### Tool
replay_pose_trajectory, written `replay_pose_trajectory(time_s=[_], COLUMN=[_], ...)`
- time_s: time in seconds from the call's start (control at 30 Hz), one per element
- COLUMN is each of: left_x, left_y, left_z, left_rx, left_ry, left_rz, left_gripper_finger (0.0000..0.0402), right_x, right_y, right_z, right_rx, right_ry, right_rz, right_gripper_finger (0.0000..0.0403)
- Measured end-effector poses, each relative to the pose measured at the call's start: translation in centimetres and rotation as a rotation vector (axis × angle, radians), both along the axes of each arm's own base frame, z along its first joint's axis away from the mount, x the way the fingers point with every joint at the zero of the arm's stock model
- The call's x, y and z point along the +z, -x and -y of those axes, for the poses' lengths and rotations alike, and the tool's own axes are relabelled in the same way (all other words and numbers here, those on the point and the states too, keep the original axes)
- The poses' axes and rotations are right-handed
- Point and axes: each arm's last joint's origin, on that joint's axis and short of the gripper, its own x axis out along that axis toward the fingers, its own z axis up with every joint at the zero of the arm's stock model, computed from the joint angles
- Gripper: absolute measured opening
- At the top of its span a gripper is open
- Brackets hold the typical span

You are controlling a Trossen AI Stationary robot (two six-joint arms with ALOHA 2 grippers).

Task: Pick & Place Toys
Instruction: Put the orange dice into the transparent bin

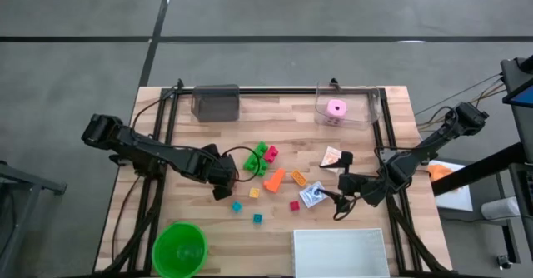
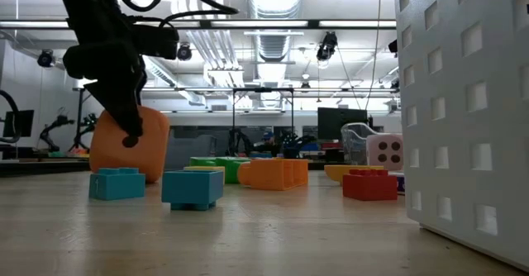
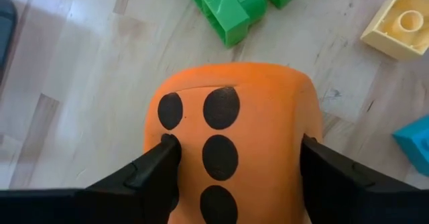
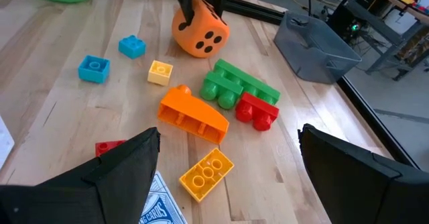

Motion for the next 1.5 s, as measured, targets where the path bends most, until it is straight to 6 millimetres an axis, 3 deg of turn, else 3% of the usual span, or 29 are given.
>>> replay_pose_trajectory(time_s=[0.33,0.47,0.6,0.77,0.93,1.23,1.5], left_x=[0.7,1.9,4.1,5.1,4.4,3.7,3.7], left_y=[0.4,1.1,1.4,1.7,1.8,1.2,-1.8], left_z=[0.0,0.1,0.3,0.1,-0.2,-2.6,-5.7], left_rx=[-0.040,-0.061,-0.099,-0.161,-0.227,-0.224,-0.270], left_ry=[0.005,-0.023,-0.049,-0.072,-0.105,-0.200,-0.168], left_rz=[0.021,0.096,0.276,0.518,0.723,0.994,1.047], left_gripper_finger=[0.0244,0.0218,0.0165,0.0159,0.0154,0.0138,0.0133], right_x=[0.0,0.0,0.0,-0.1,-1.1,-1.4,-1.8], right_y=[0.0,0.0,0.0,-0.2,-0.4,1.8,3.2], right_z=[0.0,0.0,0.0,-0.1,-0.3,1.3,3.4], right_rx=[0.000,0.000,0.000,0.006,0.056,0.144,0.048], right_ry=[0.000,0.000,-0.003,-0.021,-0.037,0.024,0.022], right_rz=[0.000,0.000,0.004,0.050,0.235,0.630,0.617], right_gripper_finger=[0.0351,0.0351,0.0351,0.0351,0.0351,0.0351,0.0351])
